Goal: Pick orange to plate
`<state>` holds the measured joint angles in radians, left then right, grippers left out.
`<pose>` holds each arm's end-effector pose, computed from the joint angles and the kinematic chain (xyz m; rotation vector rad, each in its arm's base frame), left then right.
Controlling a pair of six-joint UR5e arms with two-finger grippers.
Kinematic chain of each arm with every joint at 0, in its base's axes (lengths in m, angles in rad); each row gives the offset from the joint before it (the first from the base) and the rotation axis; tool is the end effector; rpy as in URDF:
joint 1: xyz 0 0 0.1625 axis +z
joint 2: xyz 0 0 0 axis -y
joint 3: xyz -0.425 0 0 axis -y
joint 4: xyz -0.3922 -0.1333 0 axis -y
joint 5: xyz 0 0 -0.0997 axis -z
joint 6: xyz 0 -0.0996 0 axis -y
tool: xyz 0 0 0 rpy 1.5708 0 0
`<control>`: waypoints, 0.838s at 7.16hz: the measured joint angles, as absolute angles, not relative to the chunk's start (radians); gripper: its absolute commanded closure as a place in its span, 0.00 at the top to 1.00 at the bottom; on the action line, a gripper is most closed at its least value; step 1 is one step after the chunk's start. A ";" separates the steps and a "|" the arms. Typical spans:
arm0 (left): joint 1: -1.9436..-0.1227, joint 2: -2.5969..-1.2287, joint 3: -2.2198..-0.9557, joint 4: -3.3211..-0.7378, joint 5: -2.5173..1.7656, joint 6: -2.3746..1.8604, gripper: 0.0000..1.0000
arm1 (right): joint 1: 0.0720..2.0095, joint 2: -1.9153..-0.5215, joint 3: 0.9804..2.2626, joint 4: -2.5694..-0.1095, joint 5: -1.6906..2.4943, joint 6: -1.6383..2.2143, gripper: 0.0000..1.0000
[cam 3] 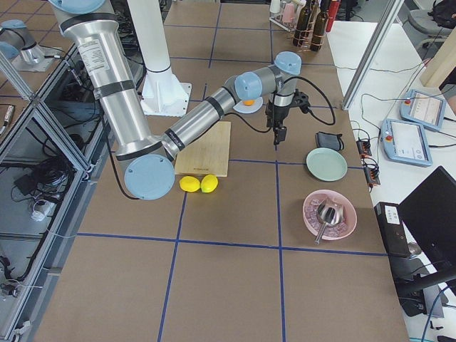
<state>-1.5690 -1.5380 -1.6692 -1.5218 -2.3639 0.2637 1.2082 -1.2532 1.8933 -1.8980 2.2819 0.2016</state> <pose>-0.0615 -0.4784 0.6298 0.1195 0.7866 0.2580 -0.1367 -0.5528 0.3731 0.0916 -0.7626 -0.2643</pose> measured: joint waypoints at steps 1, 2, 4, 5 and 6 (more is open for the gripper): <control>-1.570 -1.538 -1.670 -1.523 -2.363 0.262 1.00 | 1.290 -1.285 1.846 -1.898 2.322 0.080 1.00; -1.570 -1.538 -1.672 -1.523 -2.361 0.261 1.00 | 1.376 -1.321 1.788 -1.898 2.351 -0.064 1.00; -1.573 -1.539 -1.675 -1.523 -2.358 0.261 1.00 | 1.519 -1.395 1.706 -1.896 2.373 -0.252 1.00; -1.577 -1.539 -1.677 -1.523 -2.357 0.261 1.00 | 1.555 -1.428 1.690 -1.887 2.372 -0.277 1.00; -1.582 -1.539 -1.677 -1.523 -2.357 0.261 1.00 | 1.572 -1.455 1.677 -1.863 2.366 -0.282 1.00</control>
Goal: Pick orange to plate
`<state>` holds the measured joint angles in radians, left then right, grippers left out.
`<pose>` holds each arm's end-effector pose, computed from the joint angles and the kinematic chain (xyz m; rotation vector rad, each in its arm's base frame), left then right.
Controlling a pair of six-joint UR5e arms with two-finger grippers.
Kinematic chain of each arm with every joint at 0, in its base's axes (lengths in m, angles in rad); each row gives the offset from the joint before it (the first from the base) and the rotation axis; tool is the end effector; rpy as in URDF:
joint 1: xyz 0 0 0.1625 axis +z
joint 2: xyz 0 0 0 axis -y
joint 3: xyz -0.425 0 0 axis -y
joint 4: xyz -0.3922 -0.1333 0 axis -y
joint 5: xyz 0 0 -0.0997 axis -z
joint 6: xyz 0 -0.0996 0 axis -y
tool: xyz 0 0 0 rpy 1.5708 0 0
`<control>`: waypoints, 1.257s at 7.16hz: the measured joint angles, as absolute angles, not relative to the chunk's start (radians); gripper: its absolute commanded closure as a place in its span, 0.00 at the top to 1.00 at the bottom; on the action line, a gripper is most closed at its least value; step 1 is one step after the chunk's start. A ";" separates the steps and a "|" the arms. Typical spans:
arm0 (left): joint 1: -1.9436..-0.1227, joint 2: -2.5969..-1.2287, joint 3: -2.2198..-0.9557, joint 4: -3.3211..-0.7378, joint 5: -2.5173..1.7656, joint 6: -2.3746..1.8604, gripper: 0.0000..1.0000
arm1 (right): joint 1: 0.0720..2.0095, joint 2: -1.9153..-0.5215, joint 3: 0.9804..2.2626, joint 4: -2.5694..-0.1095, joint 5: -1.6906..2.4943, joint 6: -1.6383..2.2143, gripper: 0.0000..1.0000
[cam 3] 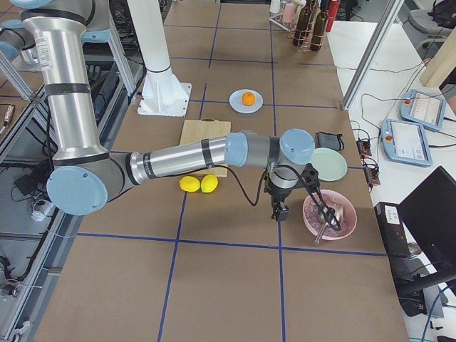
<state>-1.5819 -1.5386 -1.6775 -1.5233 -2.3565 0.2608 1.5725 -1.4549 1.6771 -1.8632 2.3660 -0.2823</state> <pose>-0.0682 -0.4783 0.6258 0.1322 0.7770 0.2473 0.0631 -0.5262 0.5748 0.0468 -0.7983 -0.2376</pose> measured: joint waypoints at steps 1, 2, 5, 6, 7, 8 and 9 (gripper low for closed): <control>-1.584 -1.539 -1.678 -1.523 -2.356 0.261 1.00 | 1.583 -1.480 1.657 -1.824 2.361 -0.275 1.00; -1.585 -1.539 -1.678 -1.523 -2.356 0.262 1.00 | 1.590 -1.501 1.633 -1.780 2.357 -0.247 1.00; -1.592 -1.541 -1.678 -1.522 -2.355 0.262 1.00 | 1.593 -1.531 1.612 -1.699 2.357 -0.117 1.00; -1.595 -1.542 -1.678 -1.522 -2.355 0.262 1.00 | 1.594 -1.533 1.611 -1.691 2.358 -0.101 1.00; -1.596 -1.542 -1.678 -1.522 -2.355 0.262 1.00 | 1.594 -1.533 1.611 -1.688 2.359 -0.095 1.00; -1.596 -1.543 -1.678 -1.522 -2.355 0.262 1.00 | 1.594 -1.533 1.611 -1.687 2.359 -0.093 1.00; -1.597 -1.545 -1.678 -1.522 -2.355 0.262 1.00 | 1.594 -1.533 1.611 -1.687 2.359 -0.092 1.00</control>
